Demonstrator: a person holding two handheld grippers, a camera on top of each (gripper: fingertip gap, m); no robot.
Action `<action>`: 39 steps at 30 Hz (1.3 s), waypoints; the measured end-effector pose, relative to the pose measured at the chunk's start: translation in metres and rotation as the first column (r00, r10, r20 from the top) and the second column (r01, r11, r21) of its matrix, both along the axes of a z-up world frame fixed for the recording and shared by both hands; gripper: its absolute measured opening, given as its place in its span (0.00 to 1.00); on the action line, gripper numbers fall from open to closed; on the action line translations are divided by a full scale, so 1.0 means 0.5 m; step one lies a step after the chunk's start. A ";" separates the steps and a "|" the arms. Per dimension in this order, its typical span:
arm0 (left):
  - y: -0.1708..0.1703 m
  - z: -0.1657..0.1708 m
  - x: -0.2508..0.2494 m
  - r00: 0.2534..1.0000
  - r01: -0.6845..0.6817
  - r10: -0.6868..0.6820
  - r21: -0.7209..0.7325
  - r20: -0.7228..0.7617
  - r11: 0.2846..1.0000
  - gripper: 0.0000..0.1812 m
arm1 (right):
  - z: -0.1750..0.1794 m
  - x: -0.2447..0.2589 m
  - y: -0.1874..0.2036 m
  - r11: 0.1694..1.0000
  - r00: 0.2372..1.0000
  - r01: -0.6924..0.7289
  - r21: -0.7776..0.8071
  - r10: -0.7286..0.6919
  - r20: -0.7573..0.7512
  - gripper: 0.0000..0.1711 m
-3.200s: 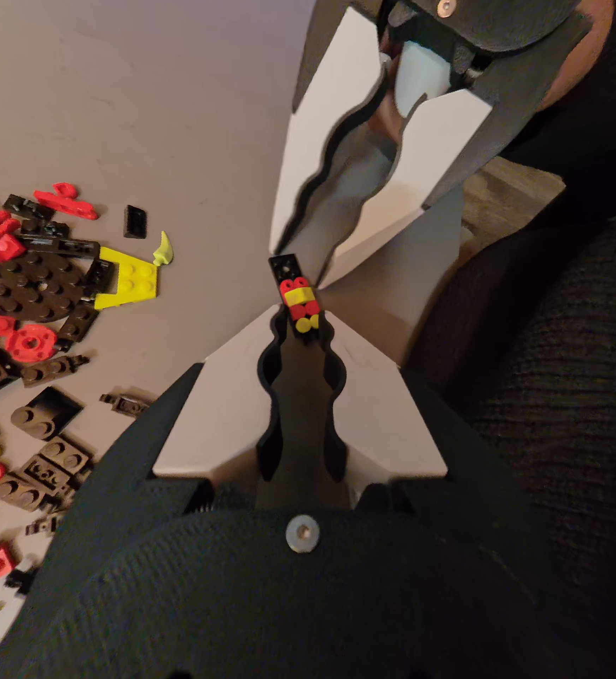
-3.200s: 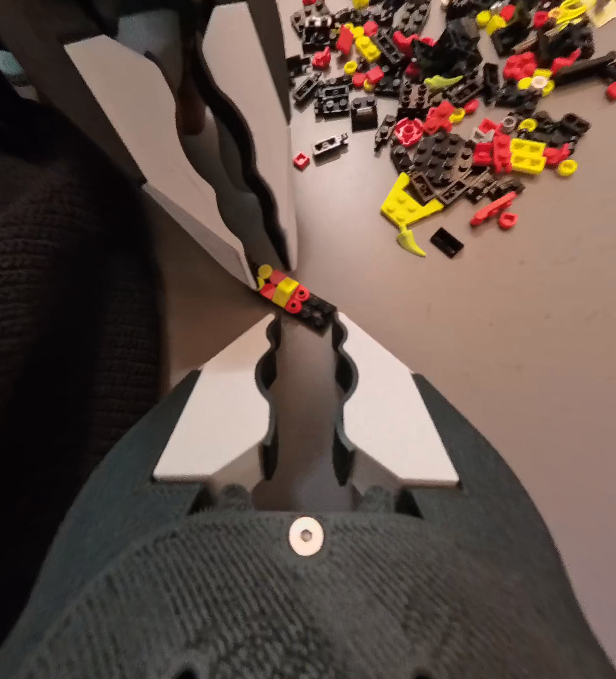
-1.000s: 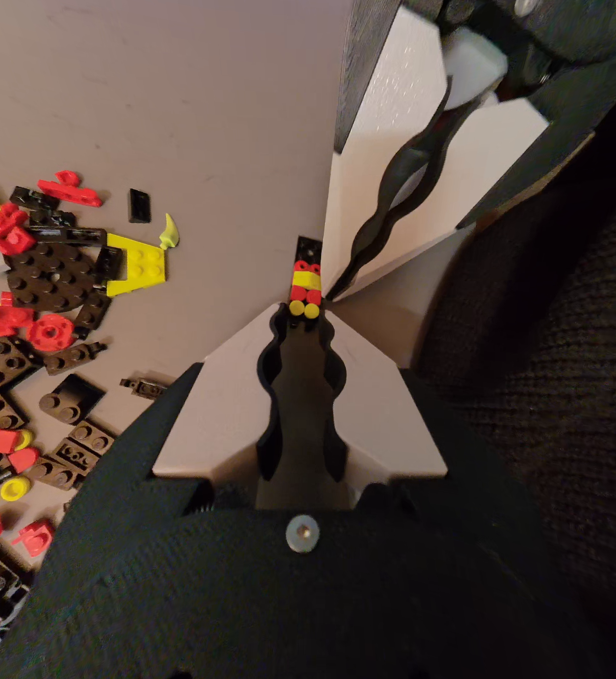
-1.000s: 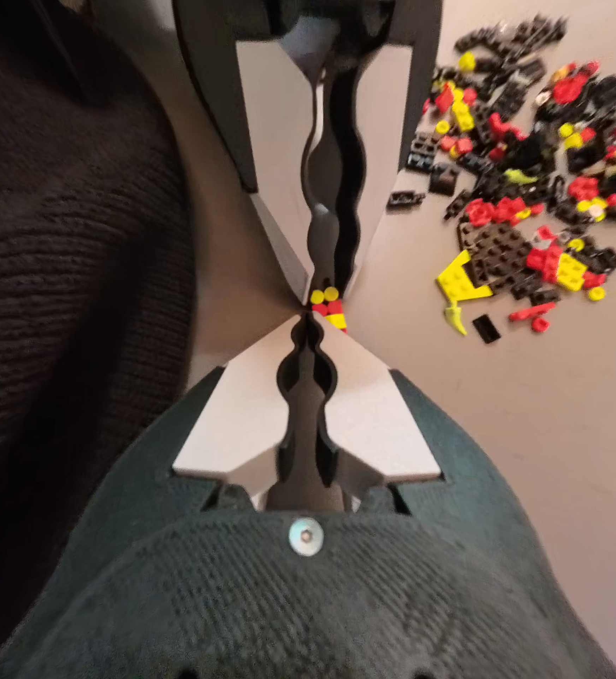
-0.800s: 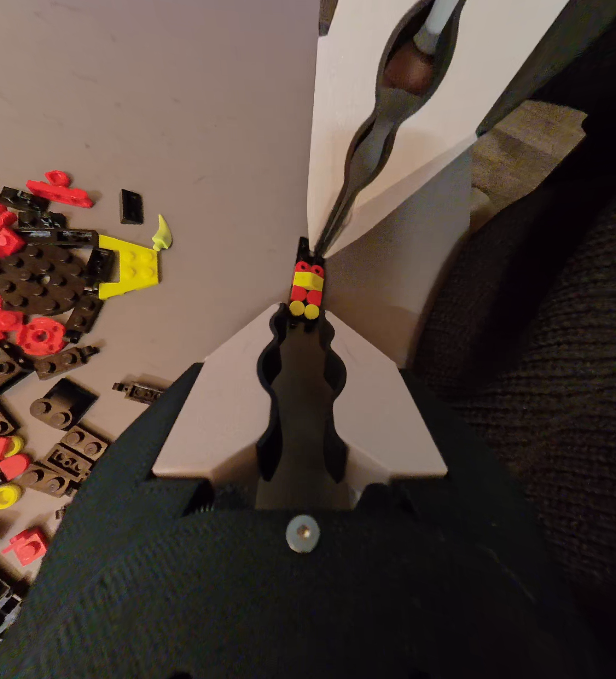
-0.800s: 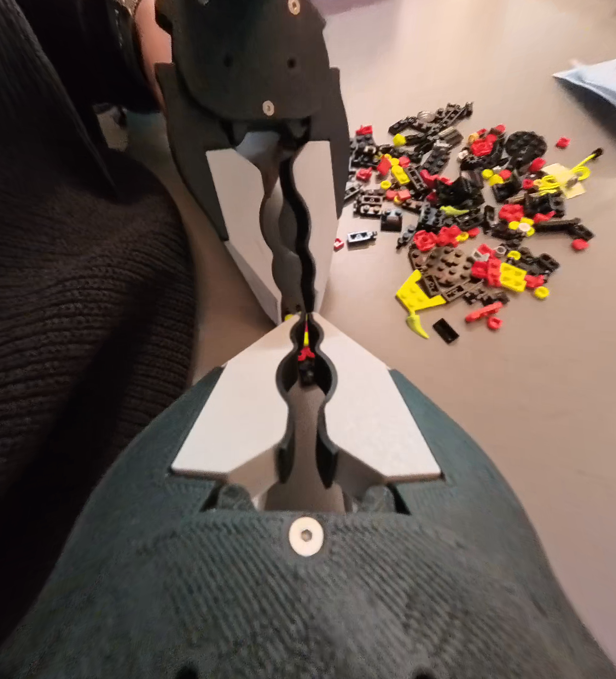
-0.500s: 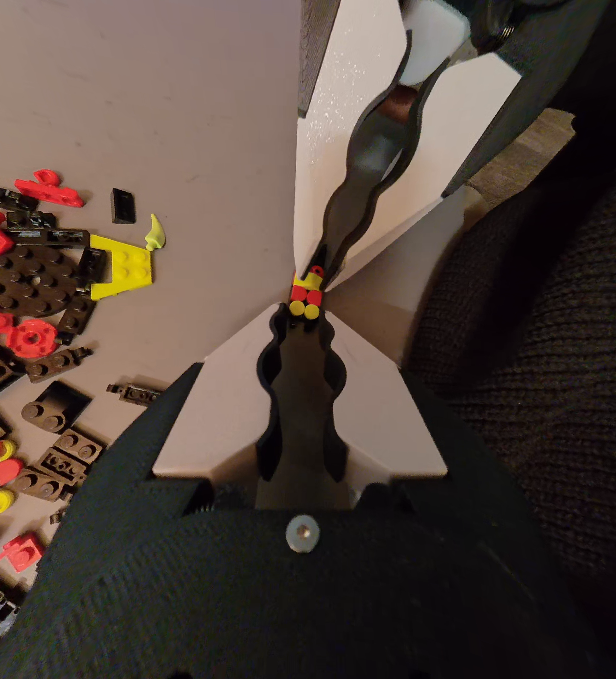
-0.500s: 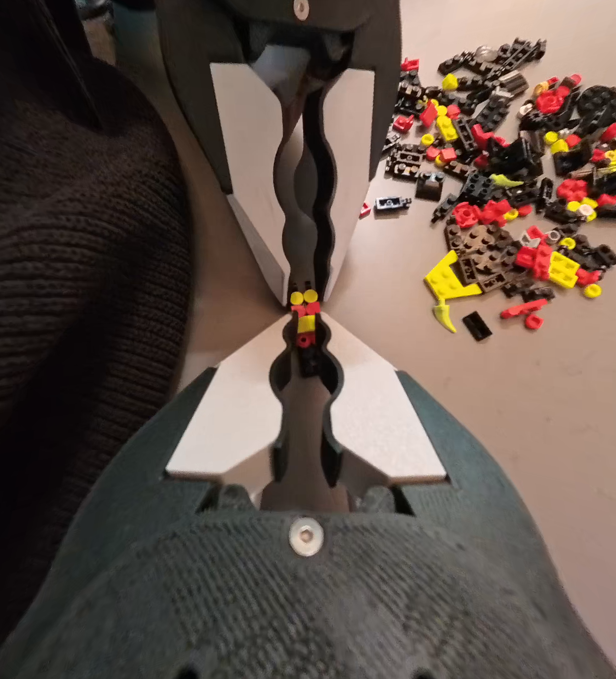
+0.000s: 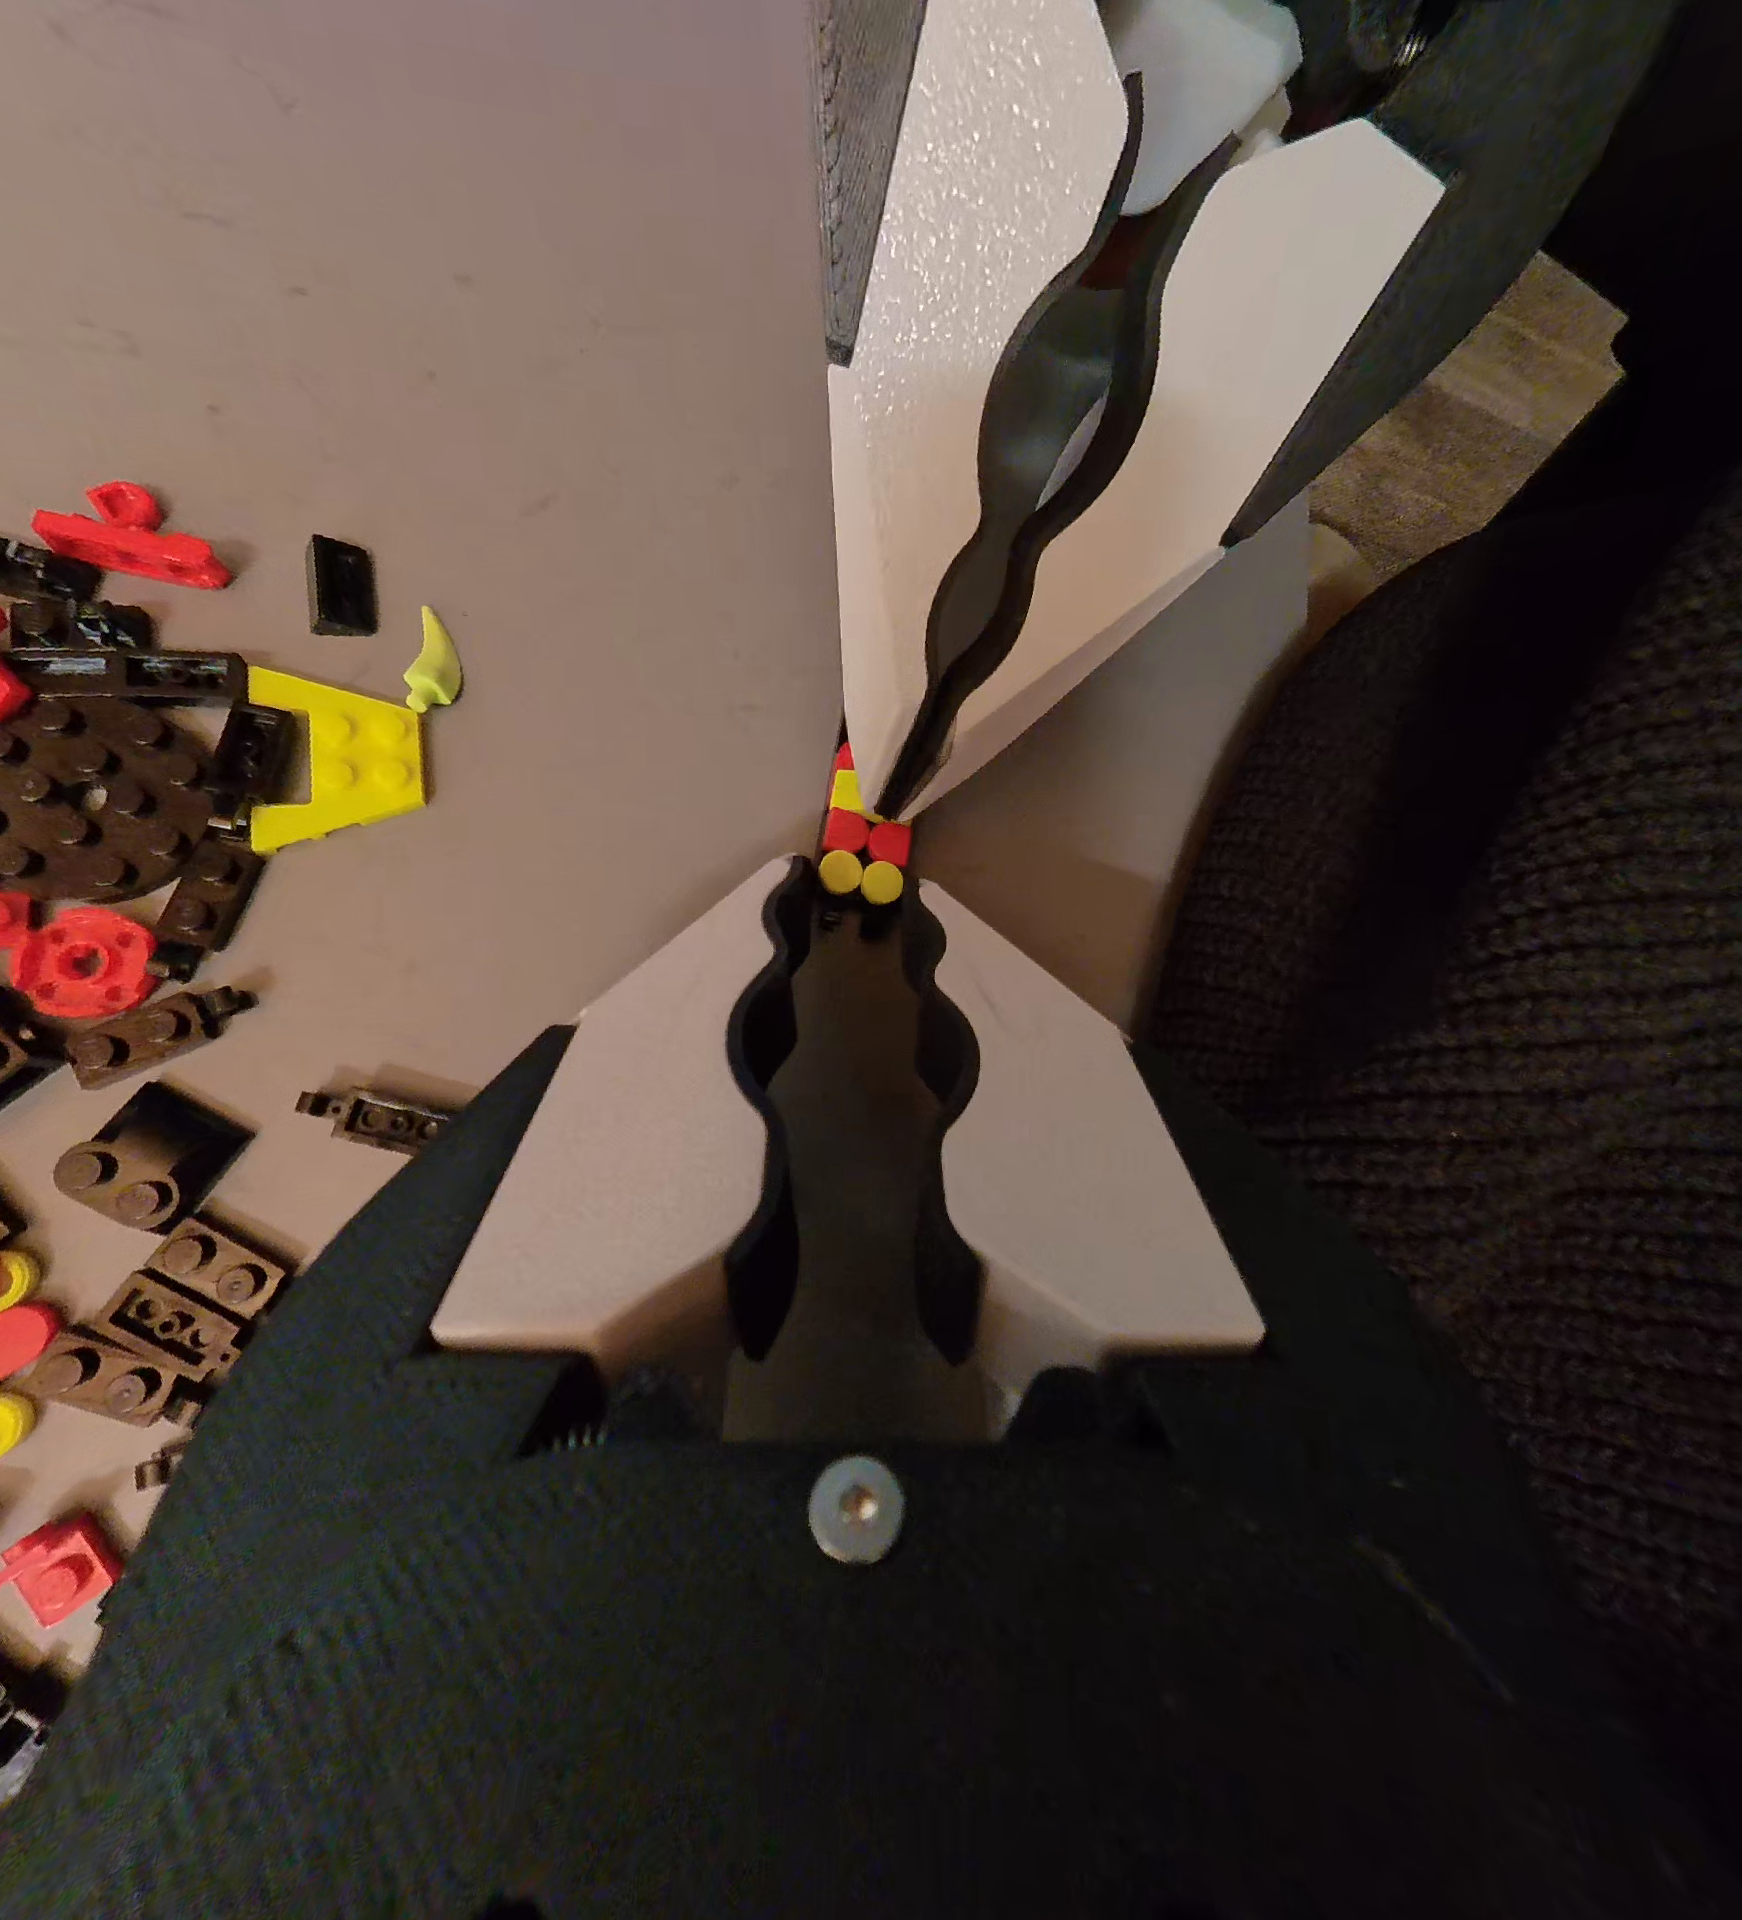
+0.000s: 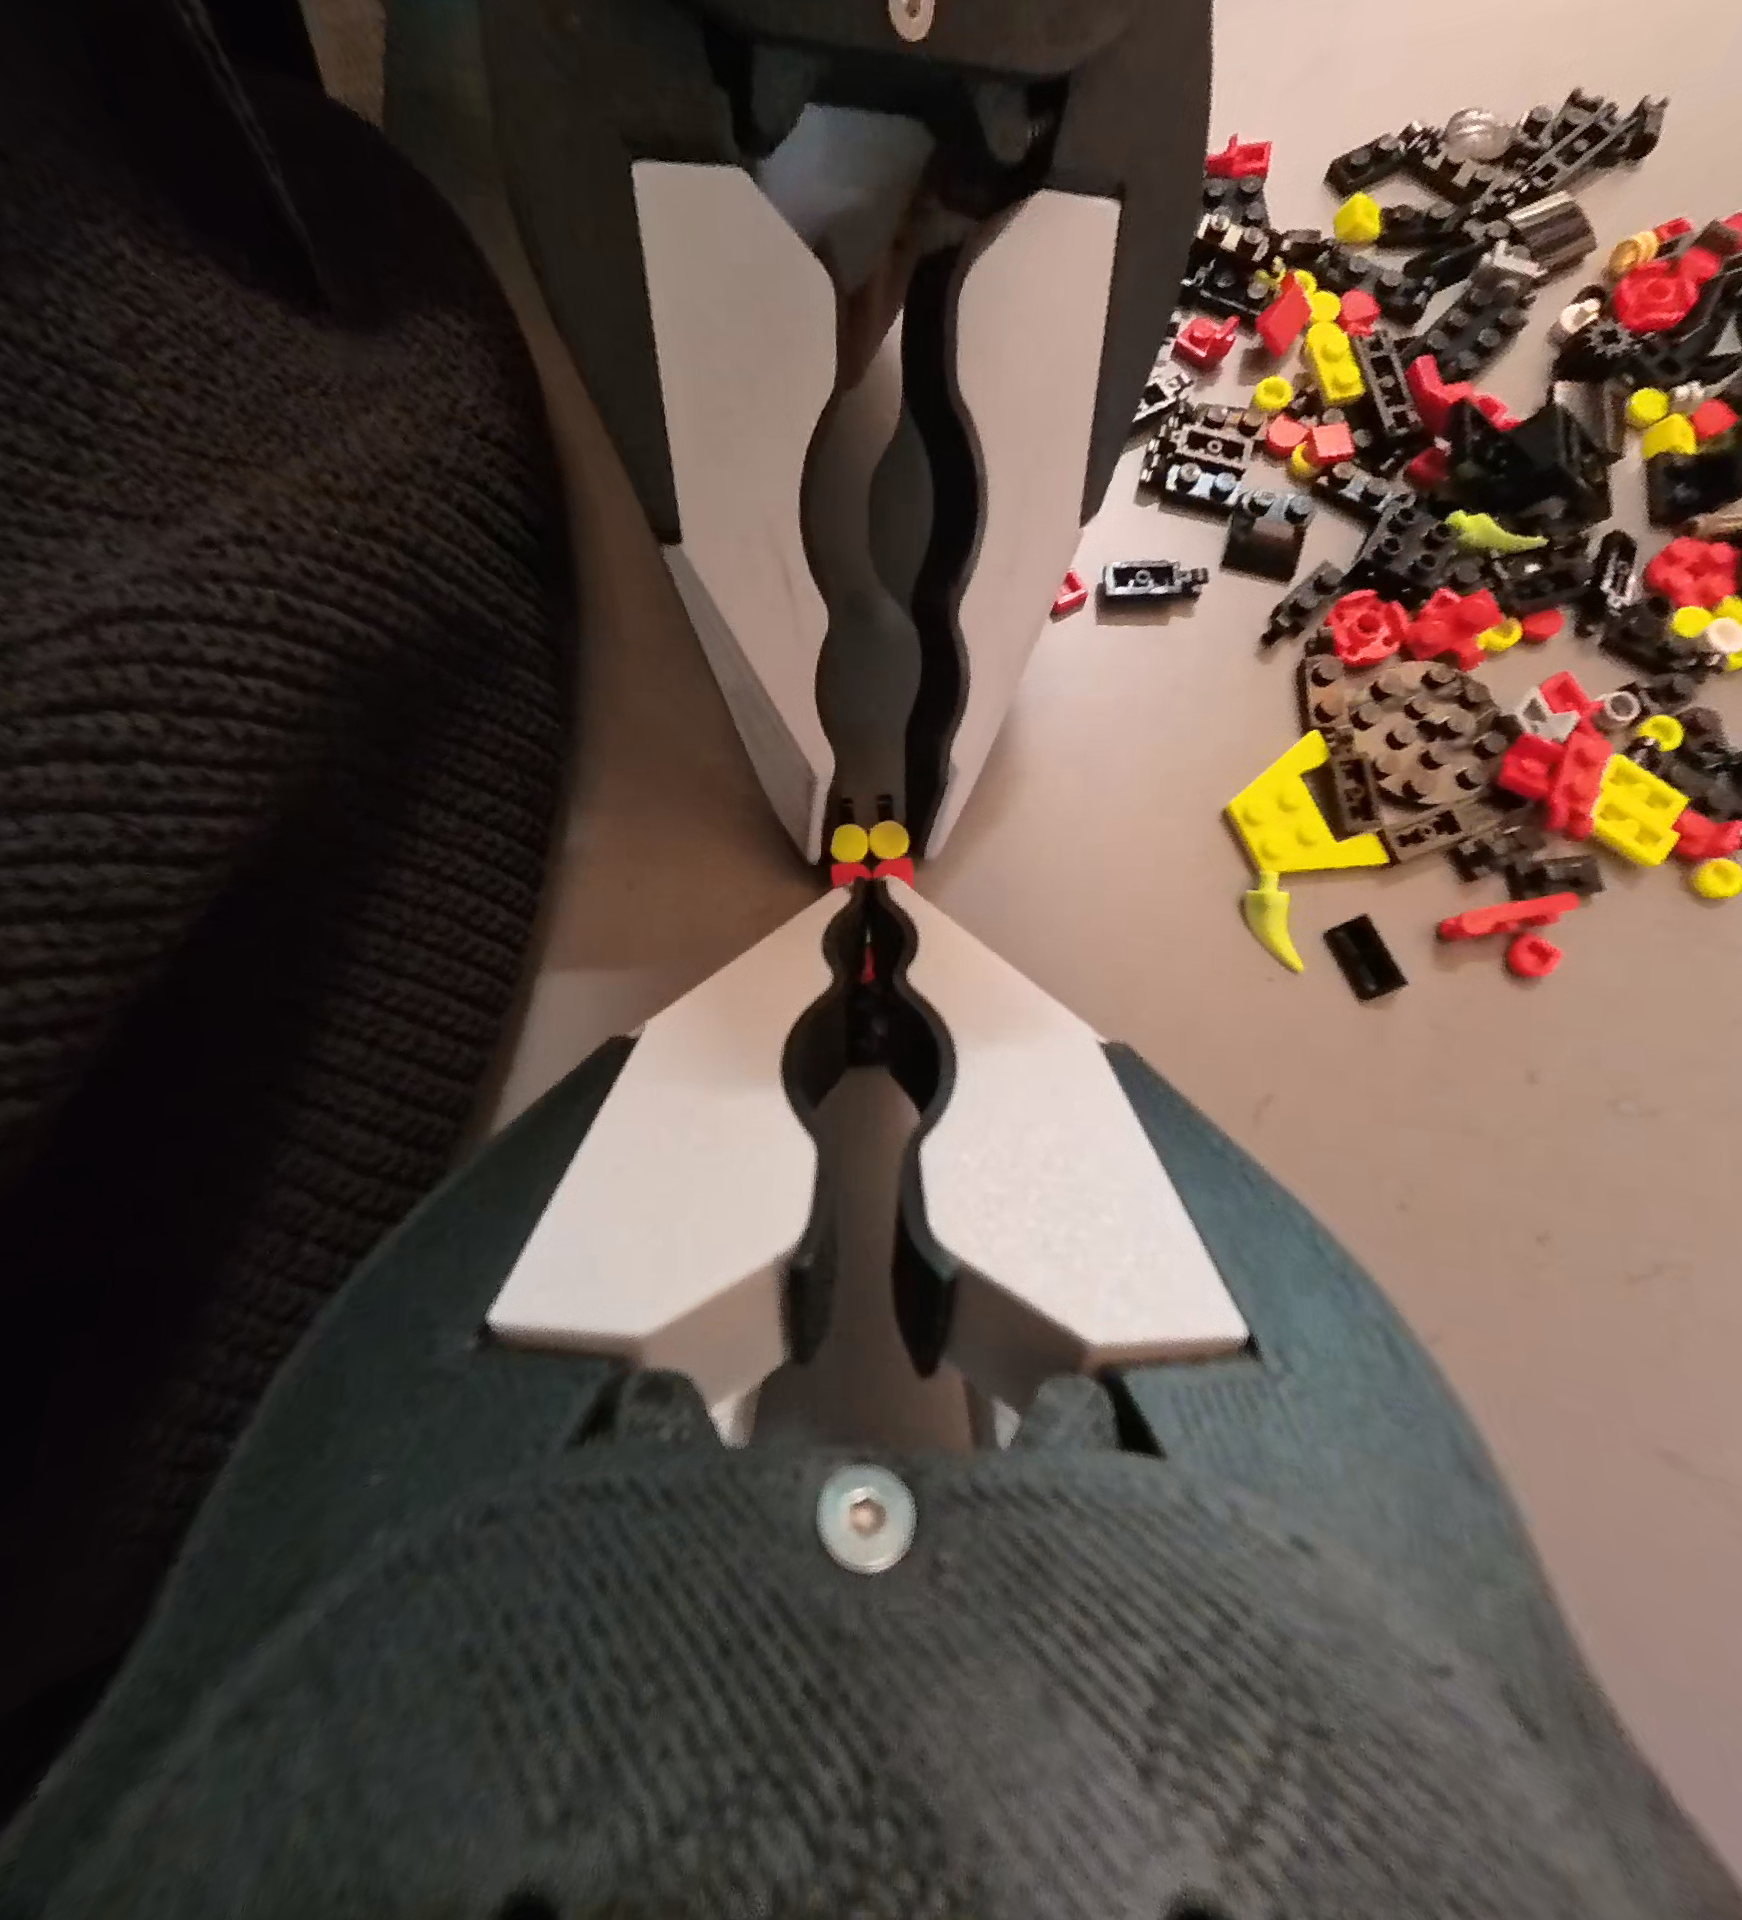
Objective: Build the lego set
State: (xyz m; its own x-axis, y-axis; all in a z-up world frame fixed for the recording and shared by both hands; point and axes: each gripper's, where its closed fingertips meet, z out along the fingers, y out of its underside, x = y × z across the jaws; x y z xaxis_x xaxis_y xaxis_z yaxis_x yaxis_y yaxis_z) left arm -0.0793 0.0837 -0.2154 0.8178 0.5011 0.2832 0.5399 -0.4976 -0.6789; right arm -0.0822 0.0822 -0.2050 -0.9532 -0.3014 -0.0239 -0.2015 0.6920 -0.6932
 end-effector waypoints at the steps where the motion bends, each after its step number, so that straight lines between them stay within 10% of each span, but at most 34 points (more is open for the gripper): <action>1: 0.000 0.000 0.000 1.000 0.000 0.000 0.000 0.000 1.000 0.09 | 0.000 0.000 0.000 1.000 1.000 0.000 -0.010 0.000 -0.003 0.00; 39: 0.003 0.000 0.002 1.000 -0.001 0.001 0.004 0.001 1.000 0.09 | 0.004 -0.010 0.002 1.000 1.000 0.025 -0.002 -0.025 -0.015 0.12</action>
State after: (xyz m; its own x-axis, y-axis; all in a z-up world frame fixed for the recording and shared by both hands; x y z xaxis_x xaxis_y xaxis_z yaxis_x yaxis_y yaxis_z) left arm -0.0782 0.0850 -0.2155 0.8168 0.5010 0.2861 0.5414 -0.4943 -0.6801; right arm -0.0870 0.0829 -0.2032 -0.9606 -0.2779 -0.0089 -0.1948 0.6954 -0.6917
